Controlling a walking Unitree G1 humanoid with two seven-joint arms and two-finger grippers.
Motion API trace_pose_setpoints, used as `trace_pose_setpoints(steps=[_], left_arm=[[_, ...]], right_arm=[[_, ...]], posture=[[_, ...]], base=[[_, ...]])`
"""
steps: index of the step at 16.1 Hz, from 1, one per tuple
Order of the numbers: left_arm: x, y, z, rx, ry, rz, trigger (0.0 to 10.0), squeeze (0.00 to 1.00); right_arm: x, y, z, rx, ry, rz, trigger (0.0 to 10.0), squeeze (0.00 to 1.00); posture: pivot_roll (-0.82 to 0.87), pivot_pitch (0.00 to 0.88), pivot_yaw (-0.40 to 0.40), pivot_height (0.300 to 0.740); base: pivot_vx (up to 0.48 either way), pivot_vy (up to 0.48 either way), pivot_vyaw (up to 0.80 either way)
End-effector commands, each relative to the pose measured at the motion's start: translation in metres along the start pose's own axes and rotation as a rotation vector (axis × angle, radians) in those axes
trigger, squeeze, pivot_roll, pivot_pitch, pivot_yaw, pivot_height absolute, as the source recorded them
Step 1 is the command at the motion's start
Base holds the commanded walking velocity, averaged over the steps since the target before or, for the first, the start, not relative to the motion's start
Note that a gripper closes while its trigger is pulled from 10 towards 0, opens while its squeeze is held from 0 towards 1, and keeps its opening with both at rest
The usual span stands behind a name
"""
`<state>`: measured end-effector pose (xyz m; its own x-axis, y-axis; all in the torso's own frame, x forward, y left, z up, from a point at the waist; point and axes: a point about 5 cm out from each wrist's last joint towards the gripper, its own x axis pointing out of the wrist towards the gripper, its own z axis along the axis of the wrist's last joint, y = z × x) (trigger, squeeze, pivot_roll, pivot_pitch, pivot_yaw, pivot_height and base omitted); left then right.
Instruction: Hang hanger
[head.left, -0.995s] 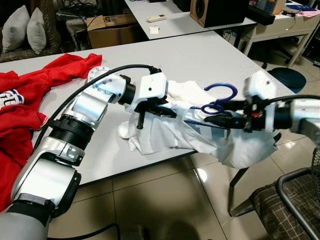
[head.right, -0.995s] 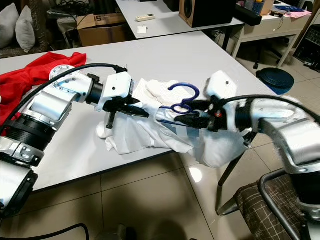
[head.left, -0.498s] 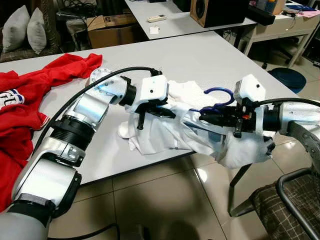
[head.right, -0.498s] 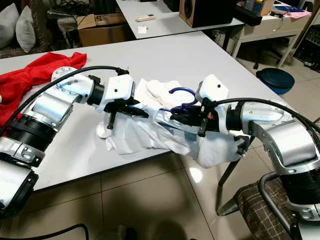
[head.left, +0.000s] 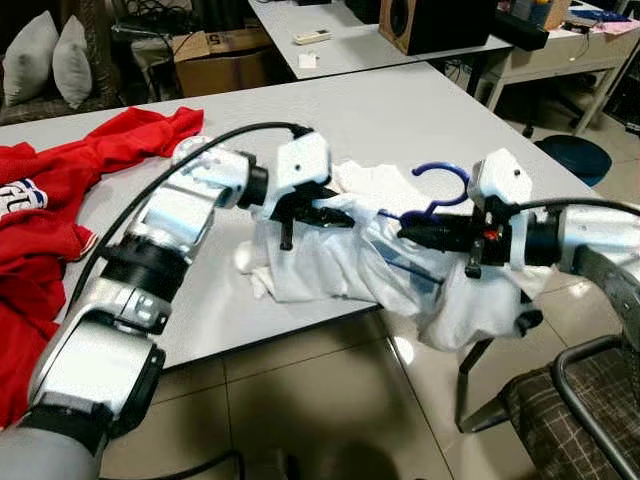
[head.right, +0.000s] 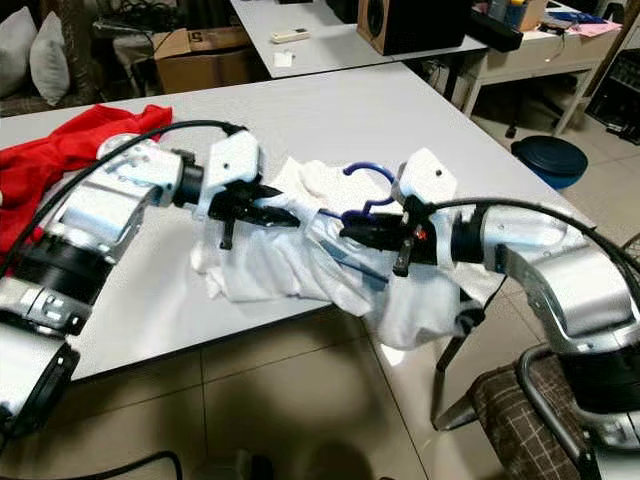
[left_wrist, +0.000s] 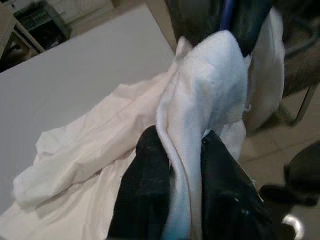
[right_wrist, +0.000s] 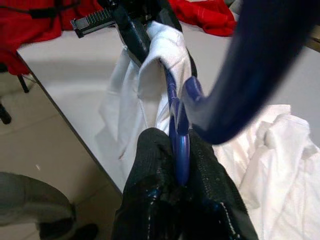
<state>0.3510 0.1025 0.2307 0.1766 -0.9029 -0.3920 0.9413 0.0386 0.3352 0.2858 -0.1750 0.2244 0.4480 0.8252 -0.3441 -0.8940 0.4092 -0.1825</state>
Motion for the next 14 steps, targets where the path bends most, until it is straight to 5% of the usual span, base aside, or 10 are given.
trace_pose_setpoints(steps=[1, 2, 3, 6, 14], left_arm=[[-0.012, 0.005, 0.018, 0.012, -0.112, 0.035, 10.0, 0.85], [-0.015, 0.005, 0.02, 0.002, -0.139, 0.038, 10.0, 0.85], [-0.027, 0.004, 0.031, -0.066, -0.276, 0.049, 10.0, 0.0], [-0.044, -0.002, 0.023, -0.16, -0.347, 0.142, 10.0, 0.0], [-0.04, -0.052, -0.051, -0.316, -0.116, 0.626, 10.0, 0.0]], right_arm=[[-0.004, 0.002, -0.002, 0.02, 0.011, -0.018, 0.0, 0.0], [-0.005, 0.003, -0.002, 0.023, 0.009, -0.019, 0.0, 0.0], [-0.012, 0.006, 0.0, 0.03, -0.004, -0.036, 0.0, 0.0], [-0.025, 0.015, -0.003, 0.084, -0.014, -0.082, 0.0, 0.0], [-0.025, 0.047, -0.03, 0.286, -0.037, -0.396, 0.0, 0.0]], posture=[[-0.03, 0.0, 0.028, 0.74], [-0.03, 0.0, 0.028, 0.74], [-0.02, 0.0, 0.023, 0.74], [-0.02, 0.0, 0.017, 0.74], [-0.02, 0.0, 0.008, 0.74]], base=[[0.0, 0.0, 0.0], [0.0, 0.0, 0.0], [0.0, 0.0, 0.0], [0.0, 0.0, 0.0], [0.0, 0.0, 0.0]])
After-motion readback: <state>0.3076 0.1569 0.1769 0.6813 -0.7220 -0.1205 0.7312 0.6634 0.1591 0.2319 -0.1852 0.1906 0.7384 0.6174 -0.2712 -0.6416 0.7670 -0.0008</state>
